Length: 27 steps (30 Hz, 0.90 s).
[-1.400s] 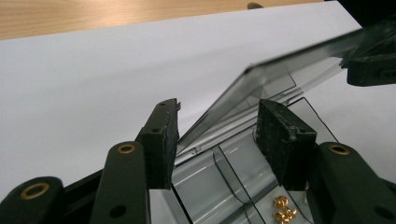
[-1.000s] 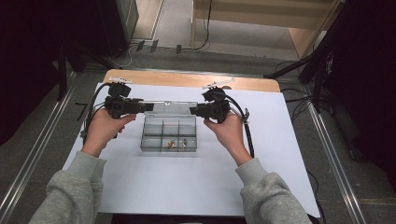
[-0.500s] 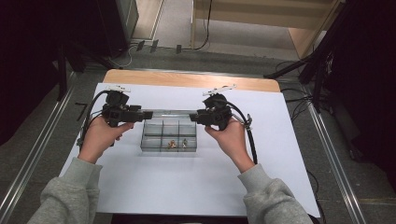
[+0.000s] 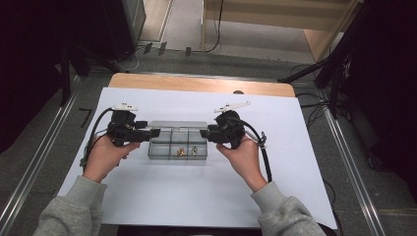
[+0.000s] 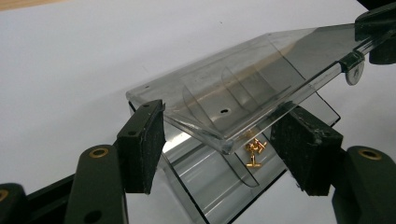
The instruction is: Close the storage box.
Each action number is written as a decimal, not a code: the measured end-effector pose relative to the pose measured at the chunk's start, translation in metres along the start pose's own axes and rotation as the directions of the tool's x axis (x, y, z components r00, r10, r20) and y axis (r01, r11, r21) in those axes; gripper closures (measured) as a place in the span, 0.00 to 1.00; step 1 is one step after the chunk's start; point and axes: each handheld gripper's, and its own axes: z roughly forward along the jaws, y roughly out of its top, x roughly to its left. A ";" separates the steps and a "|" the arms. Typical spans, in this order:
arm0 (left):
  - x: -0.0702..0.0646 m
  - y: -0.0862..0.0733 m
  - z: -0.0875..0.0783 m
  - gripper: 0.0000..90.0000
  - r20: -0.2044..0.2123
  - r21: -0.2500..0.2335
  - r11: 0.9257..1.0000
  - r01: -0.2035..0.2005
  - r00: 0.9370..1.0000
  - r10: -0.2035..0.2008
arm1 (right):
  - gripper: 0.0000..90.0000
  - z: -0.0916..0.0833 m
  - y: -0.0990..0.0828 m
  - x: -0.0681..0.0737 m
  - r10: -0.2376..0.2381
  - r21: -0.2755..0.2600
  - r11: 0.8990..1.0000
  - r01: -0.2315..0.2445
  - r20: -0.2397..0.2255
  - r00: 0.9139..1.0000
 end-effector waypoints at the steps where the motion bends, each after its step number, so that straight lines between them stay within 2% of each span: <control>1: 0.000 -0.002 0.000 0.40 -0.001 -0.001 1.000 -0.003 1.000 0.003 | 0.66 0.000 -0.002 0.000 0.003 -0.002 1.000 -0.003 0.000 1.000; 11: 0.001 -0.022 -0.003 0.39 -0.013 -0.013 1.000 -0.027 1.000 0.027 | 0.66 0.003 -0.020 0.002 -0.002 -0.006 1.000 0.002 0.000 1.000; 16: 0.002 -0.029 -0.001 0.39 -0.002 -0.002 1.000 -0.014 1.000 0.014 | 0.65 0.005 -0.026 0.003 -0.001 0.001 1.000 0.001 -0.015 1.000; 23: 0.000 -0.035 0.003 0.40 0.012 0.011 0.999 -0.045 0.999 0.045 | 0.65 0.009 -0.034 0.005 -0.012 0.001 1.000 0.012 -0.024 1.000; 24: 0.001 -0.036 0.004 0.40 0.013 0.014 0.998 -0.057 0.998 0.057 | 0.65 0.010 -0.035 0.006 -0.018 0.003 1.000 0.018 -0.022 1.000; 27: 0.002 -0.038 0.006 0.40 0.025 0.018 0.998 -0.062 0.998 0.061 | 0.65 0.012 -0.039 0.007 -0.032 0.008 0.999 0.032 -0.004 0.999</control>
